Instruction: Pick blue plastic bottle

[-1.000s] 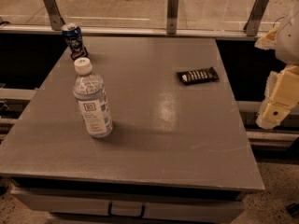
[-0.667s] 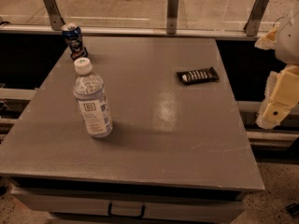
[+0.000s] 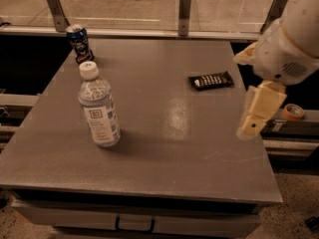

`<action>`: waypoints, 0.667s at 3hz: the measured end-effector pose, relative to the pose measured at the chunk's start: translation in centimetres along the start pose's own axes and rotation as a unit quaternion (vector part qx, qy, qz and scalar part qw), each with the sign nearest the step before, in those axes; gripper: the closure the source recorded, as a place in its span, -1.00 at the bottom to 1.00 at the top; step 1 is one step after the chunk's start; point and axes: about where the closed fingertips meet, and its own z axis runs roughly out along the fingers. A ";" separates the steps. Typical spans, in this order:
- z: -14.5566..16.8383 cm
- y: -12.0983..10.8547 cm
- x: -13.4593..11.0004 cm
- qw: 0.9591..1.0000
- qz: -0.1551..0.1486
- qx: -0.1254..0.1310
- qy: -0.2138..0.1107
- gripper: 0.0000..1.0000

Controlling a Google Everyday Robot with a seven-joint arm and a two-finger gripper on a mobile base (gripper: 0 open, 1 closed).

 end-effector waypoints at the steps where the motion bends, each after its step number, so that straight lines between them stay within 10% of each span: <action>1: 4.8 1.2 -6.0 0.994 -0.029 -0.048 -0.090 -1.00; 2: 8.0 3.4 -12.3 0.979 -0.037 -0.090 -0.181 -1.00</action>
Offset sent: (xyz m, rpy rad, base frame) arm -0.0072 0.2300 -0.0508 0.5998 0.1364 0.2940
